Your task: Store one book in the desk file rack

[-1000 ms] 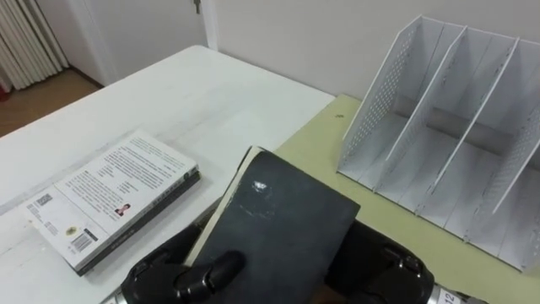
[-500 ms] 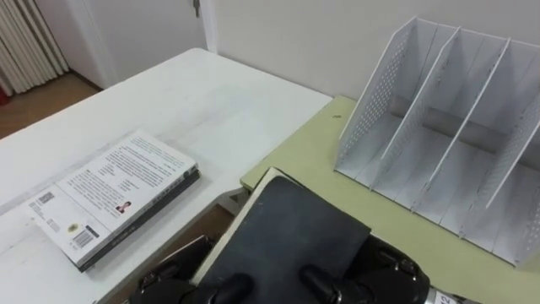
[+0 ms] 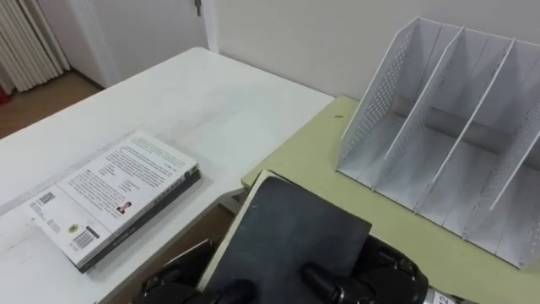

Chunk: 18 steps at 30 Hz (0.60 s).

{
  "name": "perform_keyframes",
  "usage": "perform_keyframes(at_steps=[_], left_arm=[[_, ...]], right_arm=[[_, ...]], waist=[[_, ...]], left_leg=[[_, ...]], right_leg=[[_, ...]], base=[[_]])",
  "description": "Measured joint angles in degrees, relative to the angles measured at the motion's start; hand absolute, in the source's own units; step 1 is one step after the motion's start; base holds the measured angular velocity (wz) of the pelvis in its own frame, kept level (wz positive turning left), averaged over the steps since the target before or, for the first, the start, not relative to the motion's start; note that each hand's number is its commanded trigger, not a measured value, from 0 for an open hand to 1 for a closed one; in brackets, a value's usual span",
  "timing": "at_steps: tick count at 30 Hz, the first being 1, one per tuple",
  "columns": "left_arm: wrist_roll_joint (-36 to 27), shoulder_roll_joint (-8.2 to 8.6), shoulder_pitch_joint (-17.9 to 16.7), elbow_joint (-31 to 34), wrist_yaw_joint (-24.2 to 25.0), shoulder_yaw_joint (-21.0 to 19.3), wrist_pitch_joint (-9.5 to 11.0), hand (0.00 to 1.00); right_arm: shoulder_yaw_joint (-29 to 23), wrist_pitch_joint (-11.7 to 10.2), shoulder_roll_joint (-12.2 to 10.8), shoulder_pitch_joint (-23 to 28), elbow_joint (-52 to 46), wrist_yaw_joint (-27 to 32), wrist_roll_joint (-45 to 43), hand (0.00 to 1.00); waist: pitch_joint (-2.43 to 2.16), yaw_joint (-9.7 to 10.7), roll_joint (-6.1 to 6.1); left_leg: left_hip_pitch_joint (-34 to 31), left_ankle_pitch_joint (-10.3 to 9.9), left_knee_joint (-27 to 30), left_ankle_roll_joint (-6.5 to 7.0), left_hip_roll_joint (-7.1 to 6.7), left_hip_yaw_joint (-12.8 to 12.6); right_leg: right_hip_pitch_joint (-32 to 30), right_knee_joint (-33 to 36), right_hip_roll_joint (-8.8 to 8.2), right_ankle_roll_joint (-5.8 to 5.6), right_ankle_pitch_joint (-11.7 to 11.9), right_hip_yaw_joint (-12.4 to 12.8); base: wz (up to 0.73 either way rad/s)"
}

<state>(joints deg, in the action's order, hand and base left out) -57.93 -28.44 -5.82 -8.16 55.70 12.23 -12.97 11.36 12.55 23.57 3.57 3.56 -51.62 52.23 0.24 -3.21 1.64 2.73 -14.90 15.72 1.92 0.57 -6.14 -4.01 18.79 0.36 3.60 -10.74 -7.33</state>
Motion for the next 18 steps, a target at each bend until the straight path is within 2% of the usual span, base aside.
perform_keyframes(at_steps=[4,6,8,12,15,18], left_arm=[[0.04,0.07,-0.05,-0.63,-1.63,-0.2,0.02,0.0],[0.38,0.25,-0.17,-1.21,-2.05,-0.68,0.15,0.0],[2.79,1.2,-0.24,-2.36,-2.82,-1.6,0.78,0.0],[7.66,1.59,-1.54,-7.55,-4.57,-1.61,1.6,0.0],[11.81,3.37,-1.79,-12.44,-7.57,-1.67,1.79,0.0],[16.39,5.46,-3.24,-13.96,-9.84,-2.47,1.84,0.0]], right_arm=[[-0.13,-0.3,0.41,-0.02,0.1,2.46,-0.09,1.0],[-0.43,-0.31,0.58,-0.02,0.03,3.47,-0.61,1.0],[-1.61,-0.31,0.58,-0.01,-0.08,4.05,-1.89,1.0],[-4.77,-0.48,0.89,-0.01,-0.68,7.49,-2.84,1.0],[-7.03,-0.62,0.66,-0.34,-1.17,11.45,-3.06,1.0],[-9.2,-0.74,-0.63,-0.34,-3.43,14.99,-3.49,1.0]], waist=[[0.11,-0.31,-0.18],[0.44,0.12,-0.67],[0.38,0.14,-0.94],[0.28,0.48,-1.11],[0.26,0.75,-1.08],[0.22,1.23,-0.98]], left_leg=[[1.27,0.01,-0.28,0.0,-0.07,-0.33],[1.87,0.01,-0.47,0.0,-0.1,-0.19],[2.04,0.0,-1.12,0.0,-0.08,-0.18],[3.54,0.01,-1.37,0.0,-0.06,-0.23],[3.93,0.01,-2.19,0.0,-0.14,-0.28],[4.15,0.02,-2.3,0.0,-0.1,-0.3]], right_leg=[[0.77,0.3,0.11,-0.06,-0.16,0.72],[0.99,0.21,0.15,-0.08,-0.26,0.74],[1.12,-0.01,0.27,-0.09,-0.23,0.86],[2.6,-0.09,0.33,-0.08,-0.07,0.85],[2.87,-0.12,0.34,-0.18,-0.22,0.94],[3.02,-0.6,0.51,-0.16,-0.2,1.07]], base=[[-0.08],[0.0],[0.0],[-0.02],[0.0],[0.0]])
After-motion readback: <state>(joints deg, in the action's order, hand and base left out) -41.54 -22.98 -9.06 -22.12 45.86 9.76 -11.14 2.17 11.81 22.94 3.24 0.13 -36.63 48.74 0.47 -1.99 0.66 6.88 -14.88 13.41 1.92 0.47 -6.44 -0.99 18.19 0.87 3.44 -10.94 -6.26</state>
